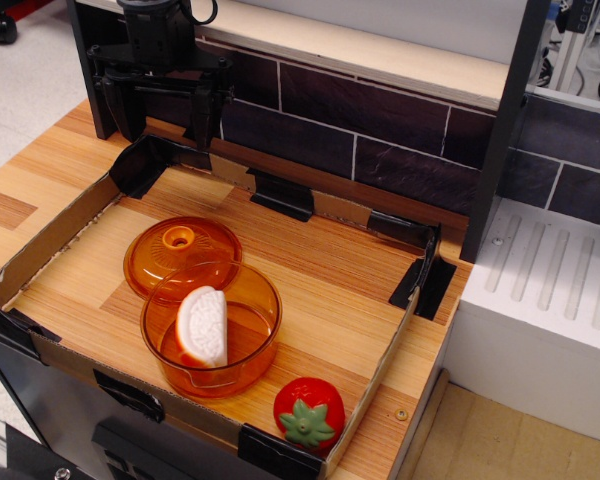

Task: Take sushi out of pot

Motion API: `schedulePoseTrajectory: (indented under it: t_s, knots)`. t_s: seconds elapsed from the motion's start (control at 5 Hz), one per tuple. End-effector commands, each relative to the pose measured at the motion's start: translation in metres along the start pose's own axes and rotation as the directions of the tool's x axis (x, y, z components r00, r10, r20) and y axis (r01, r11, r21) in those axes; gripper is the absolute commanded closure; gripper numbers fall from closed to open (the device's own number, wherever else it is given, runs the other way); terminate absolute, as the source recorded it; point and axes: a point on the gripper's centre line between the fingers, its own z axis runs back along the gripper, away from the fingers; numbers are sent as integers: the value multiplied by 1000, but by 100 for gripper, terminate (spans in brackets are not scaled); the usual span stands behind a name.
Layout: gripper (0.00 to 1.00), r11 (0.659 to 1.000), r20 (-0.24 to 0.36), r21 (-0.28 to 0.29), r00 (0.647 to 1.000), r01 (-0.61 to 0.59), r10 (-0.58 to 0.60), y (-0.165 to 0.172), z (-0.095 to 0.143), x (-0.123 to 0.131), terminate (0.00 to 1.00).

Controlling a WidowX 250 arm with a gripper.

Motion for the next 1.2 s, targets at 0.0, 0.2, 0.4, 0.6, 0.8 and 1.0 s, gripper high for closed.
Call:
schedulePoseTrajectory:
  t_s: [0.0,0.2,0.4,0.6,0.8,1.0]
  knots:
    - [0,1000,0,0,1000,0,0,0,0,0,0]
    - [0,997,-4,-83,1000,9,-9,-4,17,-13,0]
    - [0,991,-15,-130,999,36,-38,-6,37,-26,0]
    - [0,984,-11,-173,999,45,-47,-13,60,-41,0]
    - [0,983,-11,-177,999,42,-44,-26,69,-63,0]
    - [0,989,-10,-144,1000,-18,17,-37,62,-87,0]
